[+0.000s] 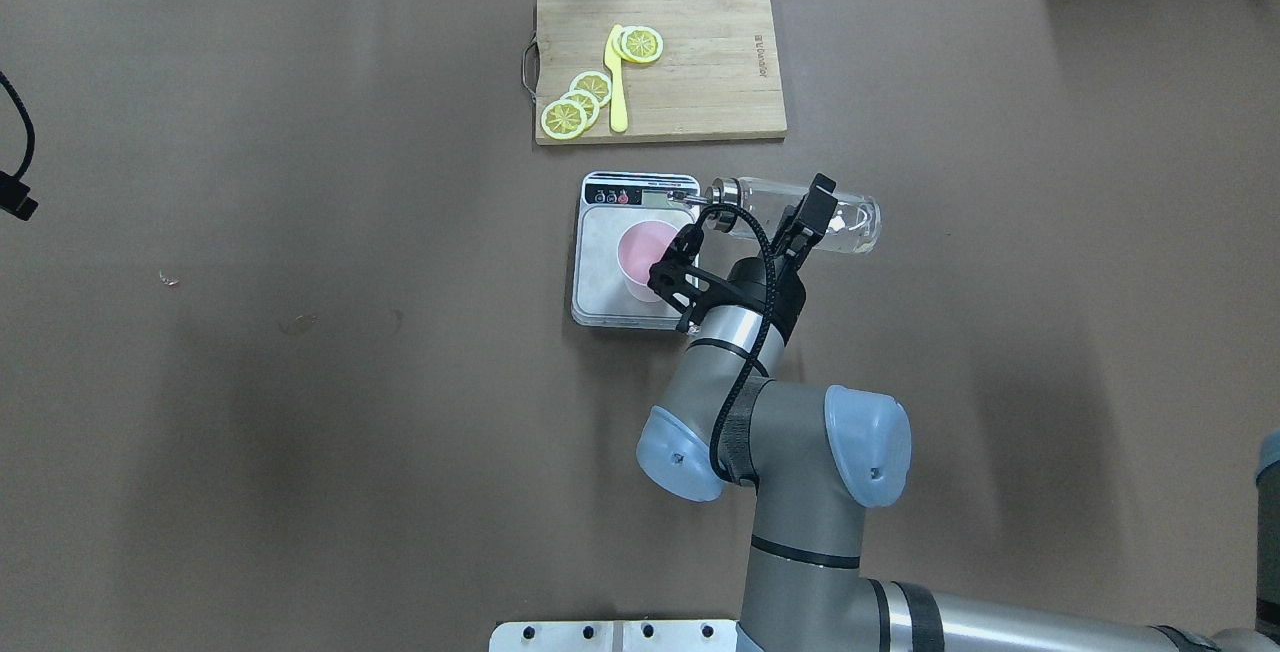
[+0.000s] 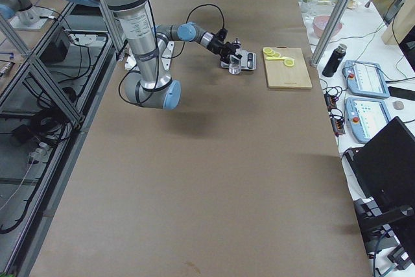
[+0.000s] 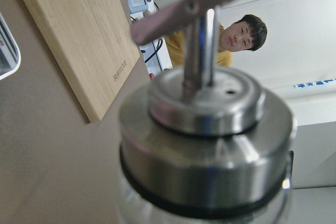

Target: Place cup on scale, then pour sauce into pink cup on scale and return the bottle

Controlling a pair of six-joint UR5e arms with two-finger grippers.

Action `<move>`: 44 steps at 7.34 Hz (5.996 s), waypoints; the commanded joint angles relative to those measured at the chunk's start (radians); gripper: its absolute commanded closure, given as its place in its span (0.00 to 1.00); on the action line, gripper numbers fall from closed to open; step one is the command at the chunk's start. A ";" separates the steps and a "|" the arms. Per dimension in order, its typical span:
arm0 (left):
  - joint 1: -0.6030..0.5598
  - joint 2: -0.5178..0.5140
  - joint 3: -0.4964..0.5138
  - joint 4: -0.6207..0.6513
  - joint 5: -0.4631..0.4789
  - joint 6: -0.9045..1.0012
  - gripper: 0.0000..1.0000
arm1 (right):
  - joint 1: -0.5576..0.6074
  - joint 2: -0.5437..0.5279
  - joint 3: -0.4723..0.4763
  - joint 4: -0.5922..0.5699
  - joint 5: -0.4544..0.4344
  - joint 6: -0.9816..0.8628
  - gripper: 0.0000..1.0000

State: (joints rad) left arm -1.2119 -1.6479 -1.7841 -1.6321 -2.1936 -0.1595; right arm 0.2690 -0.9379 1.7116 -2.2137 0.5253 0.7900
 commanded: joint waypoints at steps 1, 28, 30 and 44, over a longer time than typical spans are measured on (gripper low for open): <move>0.000 0.000 0.000 0.000 -0.002 0.000 0.03 | -0.001 0.001 -0.001 -0.017 -0.005 -0.002 1.00; 0.000 0.022 -0.001 -0.002 -0.006 0.008 0.03 | 0.022 0.031 -0.078 -0.095 -0.157 -0.011 1.00; 0.000 0.022 0.000 -0.002 -0.005 0.008 0.03 | 0.021 0.028 -0.078 -0.095 -0.162 -0.011 1.00; -0.002 0.056 -0.001 -0.035 -0.021 0.006 0.03 | 0.006 -0.004 -0.061 -0.101 -0.231 -0.009 1.00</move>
State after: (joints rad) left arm -1.2134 -1.5927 -1.7853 -1.6668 -2.2090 -0.1534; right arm 0.2740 -0.9329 1.6447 -2.3148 0.2989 0.7806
